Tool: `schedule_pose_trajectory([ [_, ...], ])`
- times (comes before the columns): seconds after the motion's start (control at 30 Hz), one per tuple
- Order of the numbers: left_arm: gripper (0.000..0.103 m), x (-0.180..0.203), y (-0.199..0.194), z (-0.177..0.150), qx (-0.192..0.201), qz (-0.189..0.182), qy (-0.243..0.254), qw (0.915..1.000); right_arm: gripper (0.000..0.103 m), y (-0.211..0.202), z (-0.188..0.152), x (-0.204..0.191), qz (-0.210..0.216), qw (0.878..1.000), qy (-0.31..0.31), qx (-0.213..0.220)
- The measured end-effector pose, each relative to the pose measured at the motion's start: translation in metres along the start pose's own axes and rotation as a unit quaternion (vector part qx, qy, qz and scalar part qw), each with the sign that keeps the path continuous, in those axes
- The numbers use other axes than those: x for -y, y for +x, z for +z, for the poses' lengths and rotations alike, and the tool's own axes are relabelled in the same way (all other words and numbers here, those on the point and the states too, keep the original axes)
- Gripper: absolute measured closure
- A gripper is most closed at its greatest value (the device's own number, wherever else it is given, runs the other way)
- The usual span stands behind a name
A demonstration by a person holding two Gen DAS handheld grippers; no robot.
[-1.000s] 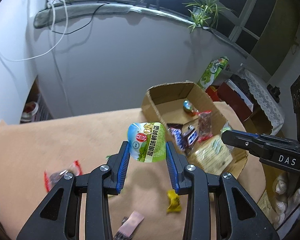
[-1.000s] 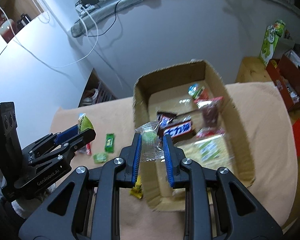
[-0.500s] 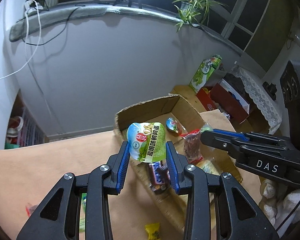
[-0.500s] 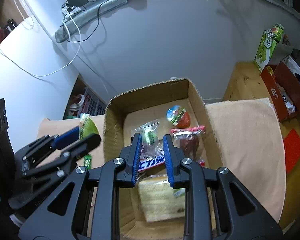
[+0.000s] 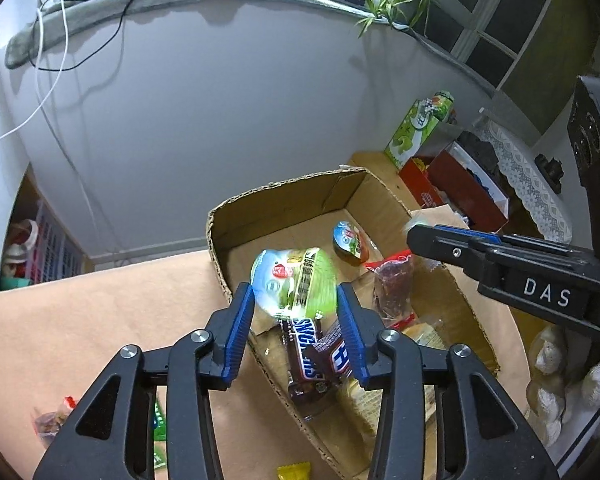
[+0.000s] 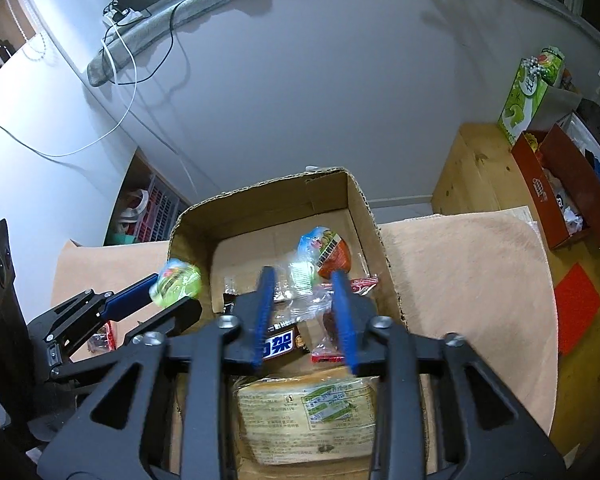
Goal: Organize snacks
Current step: 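Carry both items into the box and open both grippers, then move the left gripper to the pink candy while the right approaches the yellow candy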
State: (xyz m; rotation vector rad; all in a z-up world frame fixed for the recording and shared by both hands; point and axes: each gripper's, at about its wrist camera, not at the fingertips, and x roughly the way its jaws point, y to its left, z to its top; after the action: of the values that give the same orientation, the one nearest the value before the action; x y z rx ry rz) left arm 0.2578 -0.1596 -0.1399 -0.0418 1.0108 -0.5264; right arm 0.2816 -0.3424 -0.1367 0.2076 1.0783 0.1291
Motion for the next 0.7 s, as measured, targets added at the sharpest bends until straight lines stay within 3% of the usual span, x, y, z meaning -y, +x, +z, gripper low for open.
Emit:
schedule_pose_trajectory([
  [0.37, 0.060, 0.000, -0.012, -0.002, 0.009, 0.001, 0.005, 0.9999, 0.052, -0.017, -0.005, -0.005, 0.001, 1.000, -0.005, 0.013],
  [0.7, 0.060, -0.019, -0.058, -0.013, 0.037, -0.008, -0.010, 0.9992, 0.053, -0.048, -0.029, -0.026, 0.027, 0.999, -0.026, 0.025],
])
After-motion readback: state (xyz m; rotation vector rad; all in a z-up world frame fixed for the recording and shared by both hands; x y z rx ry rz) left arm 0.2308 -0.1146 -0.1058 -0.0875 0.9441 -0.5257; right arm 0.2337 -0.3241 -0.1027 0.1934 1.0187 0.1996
